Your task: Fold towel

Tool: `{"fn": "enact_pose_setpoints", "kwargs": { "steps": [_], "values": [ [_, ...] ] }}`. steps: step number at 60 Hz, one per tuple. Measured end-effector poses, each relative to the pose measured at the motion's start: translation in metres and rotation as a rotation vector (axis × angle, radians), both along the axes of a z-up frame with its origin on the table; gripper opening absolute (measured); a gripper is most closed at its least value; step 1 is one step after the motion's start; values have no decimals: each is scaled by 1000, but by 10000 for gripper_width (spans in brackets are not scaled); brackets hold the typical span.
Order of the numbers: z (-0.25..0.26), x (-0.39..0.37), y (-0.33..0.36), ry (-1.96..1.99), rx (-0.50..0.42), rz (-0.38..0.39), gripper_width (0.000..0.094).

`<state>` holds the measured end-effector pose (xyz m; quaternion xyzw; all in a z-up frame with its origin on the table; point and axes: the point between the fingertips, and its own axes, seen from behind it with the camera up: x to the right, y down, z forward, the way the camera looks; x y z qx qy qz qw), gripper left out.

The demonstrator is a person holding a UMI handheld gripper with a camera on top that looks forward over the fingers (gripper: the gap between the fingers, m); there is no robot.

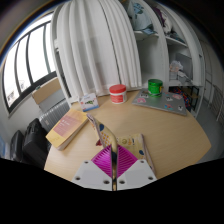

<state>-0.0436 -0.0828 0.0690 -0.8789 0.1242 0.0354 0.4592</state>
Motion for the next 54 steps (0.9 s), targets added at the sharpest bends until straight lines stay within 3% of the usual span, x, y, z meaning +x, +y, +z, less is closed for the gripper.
{"fn": "enact_pose_setpoints", "kwargs": {
  "steps": [12,15,22,25,31,35,41,54],
  "values": [
    [-75,51,-24,139,-163,-201,38],
    [-76,54,-21,171,-130,-208,38],
    [-78,55,-26,173,-157,-202,61],
    [-77,56,-29,171,-177,-213,143],
    [-60,63,-38,155,-174,-238,557],
    [-46,64,-49,153,-173,-227,713],
    [-19,59,-72,153,-168,-199,817],
    [44,46,-134,117,-149,-162,825]
  ]
}}
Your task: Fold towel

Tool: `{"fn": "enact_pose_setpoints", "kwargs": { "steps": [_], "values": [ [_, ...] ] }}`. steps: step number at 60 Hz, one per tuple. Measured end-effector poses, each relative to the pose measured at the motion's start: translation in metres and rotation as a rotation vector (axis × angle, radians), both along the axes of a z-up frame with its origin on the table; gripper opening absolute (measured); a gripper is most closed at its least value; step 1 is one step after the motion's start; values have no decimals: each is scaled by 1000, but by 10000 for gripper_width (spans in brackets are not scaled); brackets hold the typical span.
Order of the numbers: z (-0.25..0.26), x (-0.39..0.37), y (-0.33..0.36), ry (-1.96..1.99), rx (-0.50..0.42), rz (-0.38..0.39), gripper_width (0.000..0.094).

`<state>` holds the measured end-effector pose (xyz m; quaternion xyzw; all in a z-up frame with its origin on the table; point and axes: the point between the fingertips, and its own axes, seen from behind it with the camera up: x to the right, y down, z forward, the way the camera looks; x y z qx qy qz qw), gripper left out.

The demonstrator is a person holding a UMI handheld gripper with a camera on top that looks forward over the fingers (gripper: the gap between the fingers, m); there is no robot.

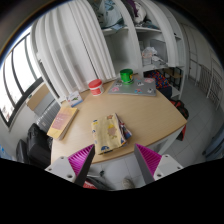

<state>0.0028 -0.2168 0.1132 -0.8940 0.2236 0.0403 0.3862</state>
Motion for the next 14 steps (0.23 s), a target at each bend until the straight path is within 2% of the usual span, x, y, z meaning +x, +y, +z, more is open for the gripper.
{"fn": "enact_pose_setpoints", "kwargs": {
  "steps": [14],
  "values": [
    [26,-2,-41,22,2,-15,824]
  ]
}}
